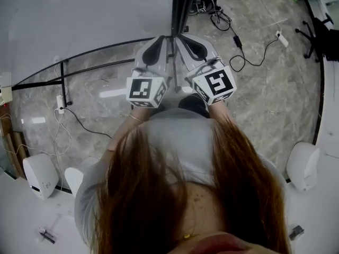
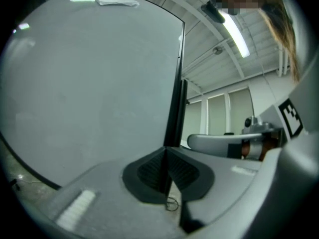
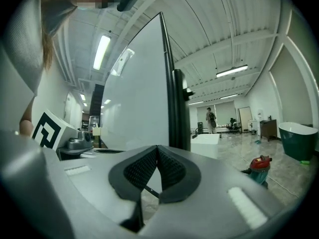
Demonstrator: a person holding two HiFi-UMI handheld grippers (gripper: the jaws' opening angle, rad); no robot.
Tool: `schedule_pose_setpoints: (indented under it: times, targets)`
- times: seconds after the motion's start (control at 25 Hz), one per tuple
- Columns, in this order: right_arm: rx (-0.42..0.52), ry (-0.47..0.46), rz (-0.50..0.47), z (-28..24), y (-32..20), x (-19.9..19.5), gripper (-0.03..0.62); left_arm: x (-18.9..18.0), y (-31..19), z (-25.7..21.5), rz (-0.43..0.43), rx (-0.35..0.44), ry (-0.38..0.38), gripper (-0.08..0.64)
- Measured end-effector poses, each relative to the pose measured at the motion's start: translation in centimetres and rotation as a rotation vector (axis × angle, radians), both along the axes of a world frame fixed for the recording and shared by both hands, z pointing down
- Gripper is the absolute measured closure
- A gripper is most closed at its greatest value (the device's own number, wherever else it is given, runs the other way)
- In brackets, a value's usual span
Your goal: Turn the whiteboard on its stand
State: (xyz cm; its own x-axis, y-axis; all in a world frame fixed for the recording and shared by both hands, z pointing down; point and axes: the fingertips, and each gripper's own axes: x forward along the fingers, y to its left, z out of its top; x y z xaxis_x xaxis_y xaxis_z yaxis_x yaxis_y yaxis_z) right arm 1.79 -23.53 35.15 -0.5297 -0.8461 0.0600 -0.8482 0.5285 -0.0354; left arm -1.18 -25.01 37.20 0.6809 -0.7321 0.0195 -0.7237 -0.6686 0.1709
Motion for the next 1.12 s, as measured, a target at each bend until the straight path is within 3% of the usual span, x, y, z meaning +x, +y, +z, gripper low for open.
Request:
schedule_pose_setpoints:
  times: [0.12,0.32,0.36,0.4,0.44,0.6,0.72,0.8,0.96,1.12]
  targets:
    - [-0.016,0.040,-0.093,0.4,0.0,2.3,0.589,1.2,-0.1,-0.2,-0.113,0.013,-0.006,0.558]
    - [-0.025,0.095,-0.307,0.5,-0.4,4.4,0.597,2.4,0.6,0.3,-0.265,-0.030,0.014,0.558]
    - [-0.030,0.122,-0.360,0.9,-0.8,4.3,0.542,2.4,1.0,0.3,-0.283,-0.032,0.008,0.558]
    - [-0.041,0.149,-0.415,1.4,-1.4,4.0,0.390,2.2,1.4,0.4,-0.301,-0.033,0.002,0.558]
    - [-0.056,0.174,-0.467,2.0,-2.2,3.6,0.299,1.9,1.8,0.5,-0.317,-0.034,-0.004,0.558]
    - [-0.104,0.266,-0.655,4.5,-5.7,0.4,0.221,-0.4,2.3,0.6,-0.367,-0.036,-0.016,0.558]
    - [-0.137,0.326,-0.783,6.4,-6.3,-2.6,0.228,-2.2,2.5,0.2,-0.391,-0.024,-0.036,0.558]
    - [-0.140,0.333,-0.796,7.2,-6.9,-3.8,0.258,-2.9,2.2,-0.2,-0.399,-0.014,-0.037,0.558]
    - [-0.151,0.326,-0.834,8.9,-6.9,-5.2,0.450,-4.0,1.8,-0.3,-0.409,-0.020,-0.026,0.558]
    - [-0.133,0.319,-0.878,9.0,-6.8,-5.5,0.459,-4.2,1.2,0.2,-0.391,-0.031,-0.026,0.558]
